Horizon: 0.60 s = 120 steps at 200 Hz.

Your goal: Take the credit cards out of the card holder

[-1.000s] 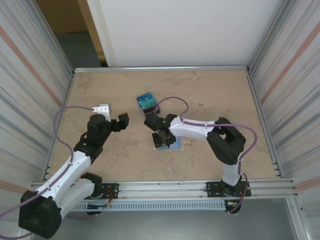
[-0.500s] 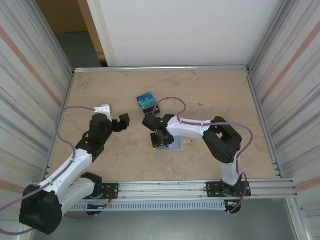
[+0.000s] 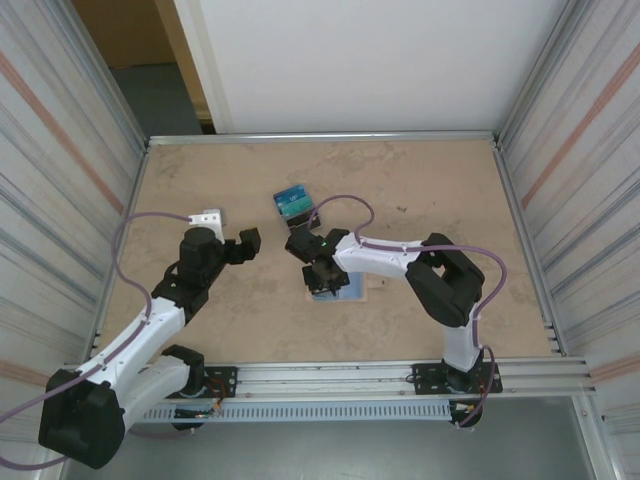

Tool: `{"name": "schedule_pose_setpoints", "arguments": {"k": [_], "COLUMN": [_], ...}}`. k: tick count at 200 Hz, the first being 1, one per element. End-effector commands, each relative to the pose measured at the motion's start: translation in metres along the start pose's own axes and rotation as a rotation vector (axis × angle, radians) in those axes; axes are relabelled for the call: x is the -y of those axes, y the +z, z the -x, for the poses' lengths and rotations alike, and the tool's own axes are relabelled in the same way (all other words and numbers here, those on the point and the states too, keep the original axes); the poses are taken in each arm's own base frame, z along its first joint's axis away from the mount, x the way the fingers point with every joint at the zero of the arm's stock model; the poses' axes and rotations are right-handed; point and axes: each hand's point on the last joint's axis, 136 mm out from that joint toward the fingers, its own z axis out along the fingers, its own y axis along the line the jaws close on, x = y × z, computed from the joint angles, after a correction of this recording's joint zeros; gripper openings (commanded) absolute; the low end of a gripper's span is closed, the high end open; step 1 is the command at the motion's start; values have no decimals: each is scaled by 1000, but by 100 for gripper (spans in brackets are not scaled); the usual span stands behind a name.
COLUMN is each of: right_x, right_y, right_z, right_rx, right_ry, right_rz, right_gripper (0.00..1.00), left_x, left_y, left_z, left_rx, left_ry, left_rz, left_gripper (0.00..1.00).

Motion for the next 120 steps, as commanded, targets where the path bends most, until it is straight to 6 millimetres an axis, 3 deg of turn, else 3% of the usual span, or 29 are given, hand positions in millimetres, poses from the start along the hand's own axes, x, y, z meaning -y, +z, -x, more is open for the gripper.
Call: {"name": "schedule_pose_setpoints", "arguments": {"k": [1, 41, 120], "right_x": [0, -4, 41], "right_y": [-5, -19, -26], "right_z": [-10, -13, -9], "right_rx": [-7, 24, 61], "right_ry": [-32, -45, 64], "right_rz": [28, 91, 4], "right_gripper": [19, 14, 20], "left_x": [8, 20, 38], "left_y": [-7, -17, -19], "left_z": [17, 25, 32], "left_rx": [66, 128, 139], "left_ry": [0, 28, 93], "left_rz": [-35, -57, -72], "left_gripper": [99, 99, 99]}}
